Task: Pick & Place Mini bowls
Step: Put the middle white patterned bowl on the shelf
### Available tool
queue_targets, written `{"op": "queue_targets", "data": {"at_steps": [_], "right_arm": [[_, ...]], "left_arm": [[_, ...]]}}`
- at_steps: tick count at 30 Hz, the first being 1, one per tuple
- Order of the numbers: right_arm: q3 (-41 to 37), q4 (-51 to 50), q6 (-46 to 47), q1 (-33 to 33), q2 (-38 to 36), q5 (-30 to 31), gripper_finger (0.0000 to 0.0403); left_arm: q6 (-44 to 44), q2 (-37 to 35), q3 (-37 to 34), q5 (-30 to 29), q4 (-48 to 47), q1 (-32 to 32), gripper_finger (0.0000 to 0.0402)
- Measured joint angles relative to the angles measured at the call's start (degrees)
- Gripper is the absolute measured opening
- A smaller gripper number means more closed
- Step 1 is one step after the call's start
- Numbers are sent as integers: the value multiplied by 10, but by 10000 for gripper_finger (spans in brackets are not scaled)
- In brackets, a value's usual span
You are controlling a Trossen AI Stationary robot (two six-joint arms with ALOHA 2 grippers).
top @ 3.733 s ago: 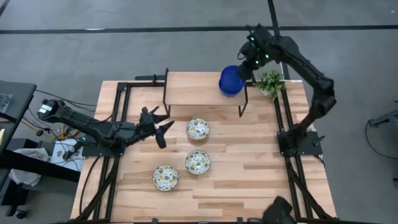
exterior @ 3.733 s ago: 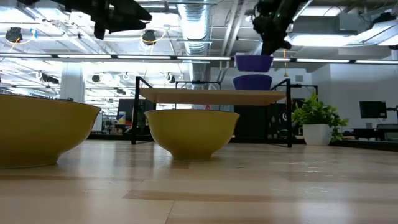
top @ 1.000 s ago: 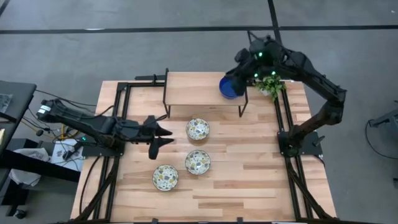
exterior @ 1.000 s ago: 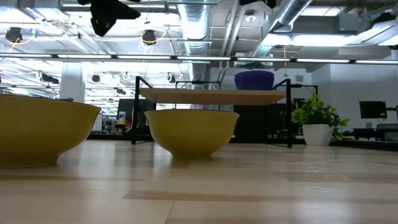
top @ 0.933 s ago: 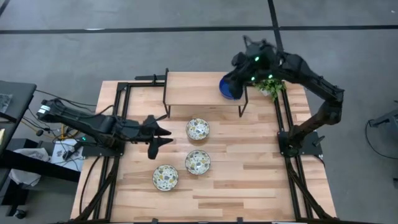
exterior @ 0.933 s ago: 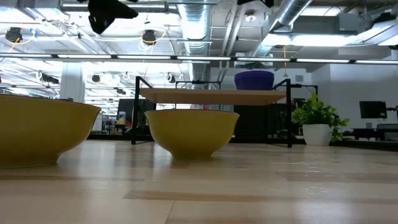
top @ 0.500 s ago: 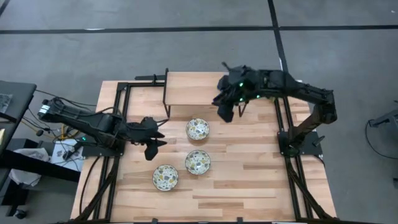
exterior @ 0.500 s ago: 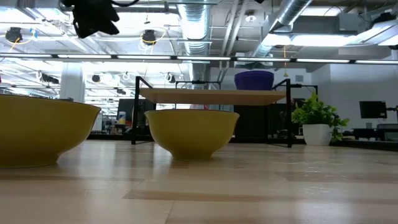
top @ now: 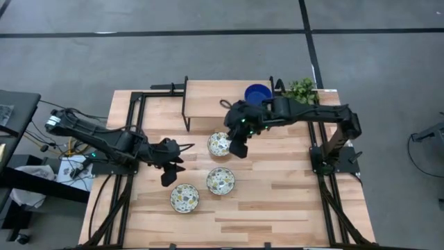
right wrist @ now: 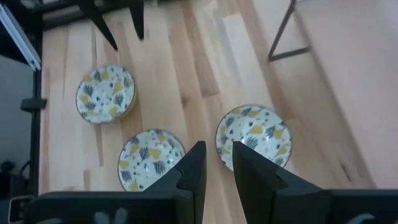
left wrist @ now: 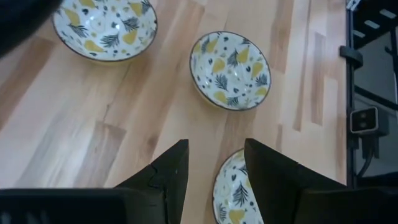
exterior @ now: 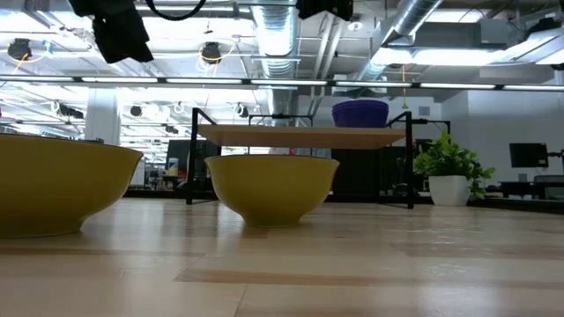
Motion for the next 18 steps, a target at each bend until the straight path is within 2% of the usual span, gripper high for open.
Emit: {"op": "queue_targets", "data": {"at_steps": [8, 18], "right_arm": [[0, -30, 0, 32, 56, -7, 67], [0, -38, -15, 60, 135, -90, 67]], "left_arm": [[-12, 3, 0, -4, 2, -24, 154], [-26, 3, 0, -34, 12, -38, 154]]}}
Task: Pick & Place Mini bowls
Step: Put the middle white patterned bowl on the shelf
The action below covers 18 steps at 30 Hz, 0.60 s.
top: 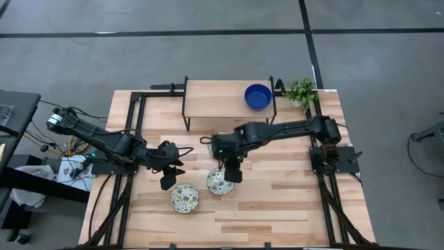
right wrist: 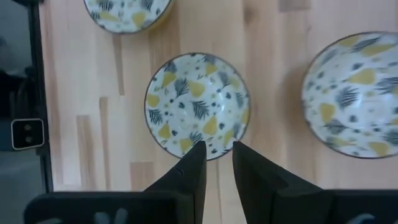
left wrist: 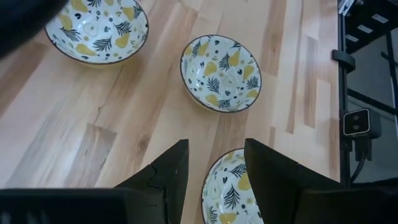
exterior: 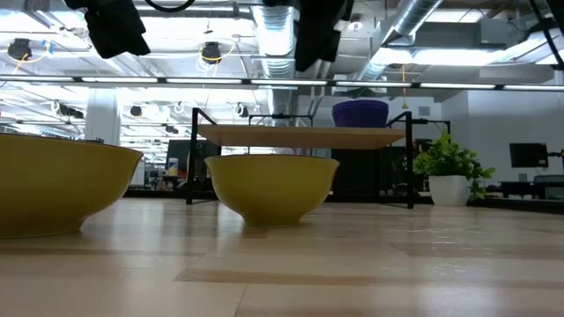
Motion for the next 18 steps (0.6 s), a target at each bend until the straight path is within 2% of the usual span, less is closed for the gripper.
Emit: {"op": "queue_targets", "data": {"at_steps": [8, 18], "right_arm": [[0, 4, -5, 2, 28, -16, 67], [-19, 70, -30, 2, 26, 1, 67]], "left_arm": [[-11, 0, 0, 1, 4, -5, 154], [-22, 0, 0, 3, 4, -58, 154]]}}
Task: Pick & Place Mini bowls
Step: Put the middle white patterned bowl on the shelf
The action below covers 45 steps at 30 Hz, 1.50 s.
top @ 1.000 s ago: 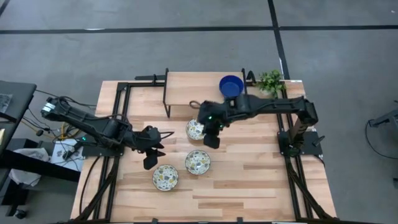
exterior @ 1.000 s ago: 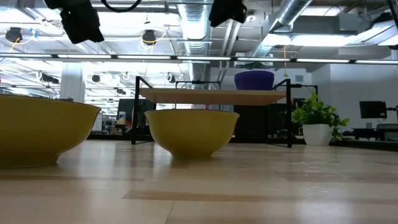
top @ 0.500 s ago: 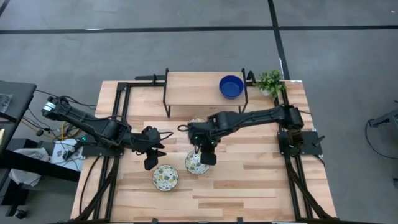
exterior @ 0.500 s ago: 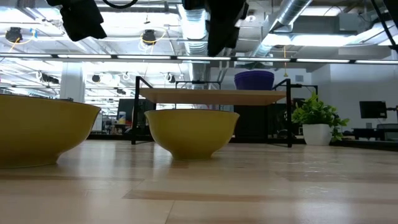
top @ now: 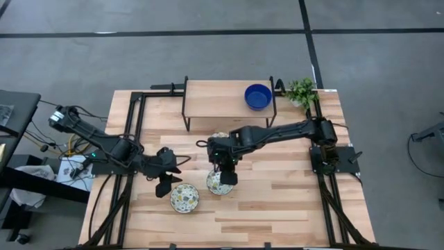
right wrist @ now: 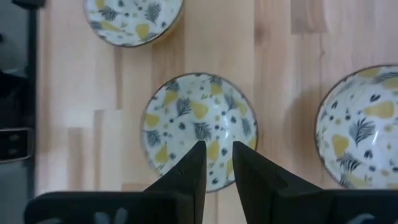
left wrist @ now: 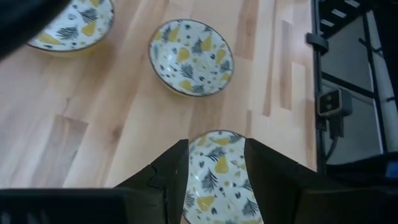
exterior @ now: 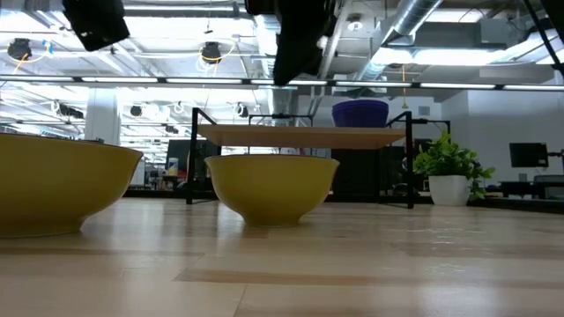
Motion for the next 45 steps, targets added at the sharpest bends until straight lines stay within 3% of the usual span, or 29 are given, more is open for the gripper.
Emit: {"op": "queue_targets", "data": {"at_steps": [11, 17, 45], "right_arm": [[-107, 80, 21, -5, 0, 12, 67], [-152, 130, 30, -7, 0, 13, 67], [-162, 135, 37, -27, 0, 25, 67]], "left_arm": [[-25, 0, 0, -65, 3, -47, 154], [-25, 0, 0, -71, 12, -49, 154], [-25, 0, 0, -71, 25, -49, 154]]}}
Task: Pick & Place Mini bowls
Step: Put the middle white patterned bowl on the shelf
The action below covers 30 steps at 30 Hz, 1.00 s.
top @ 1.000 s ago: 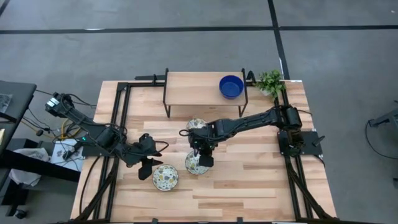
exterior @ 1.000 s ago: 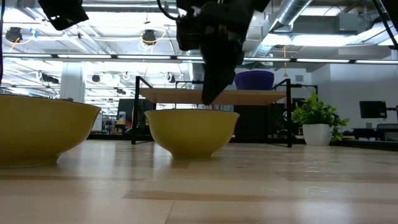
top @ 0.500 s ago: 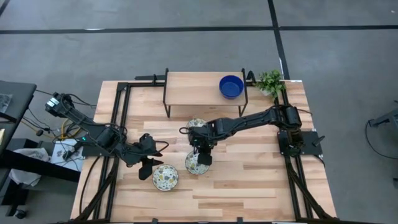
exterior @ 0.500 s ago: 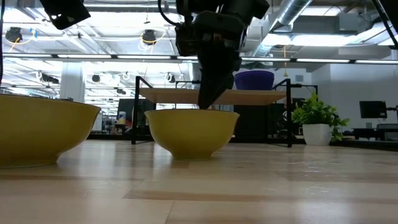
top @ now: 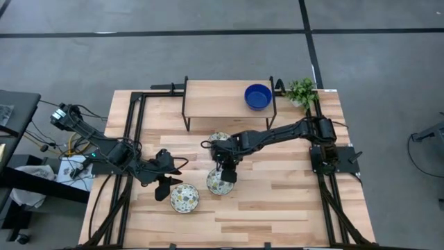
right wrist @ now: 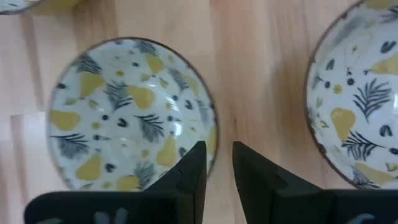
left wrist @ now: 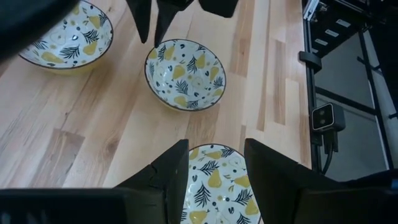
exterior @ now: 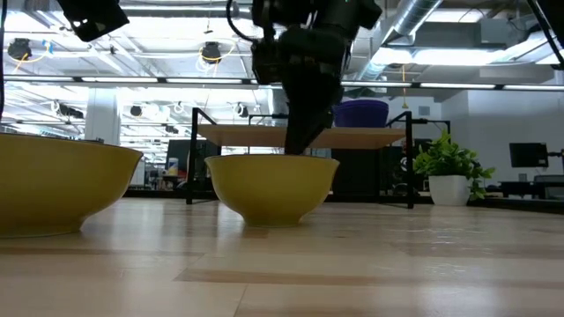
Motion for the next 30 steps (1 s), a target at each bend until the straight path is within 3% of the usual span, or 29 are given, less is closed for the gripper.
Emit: {"op": "queue_targets", "data": {"at_steps": [5, 30], "right_arm": [[-34, 17, 23, -8, 0, -12, 67], [-34, 40, 24, 4, 0, -28, 67]], "left_arm": [[0, 0, 0, 0, 1, 0, 154], [4, 0, 0, -1, 1, 0, 154]]}}
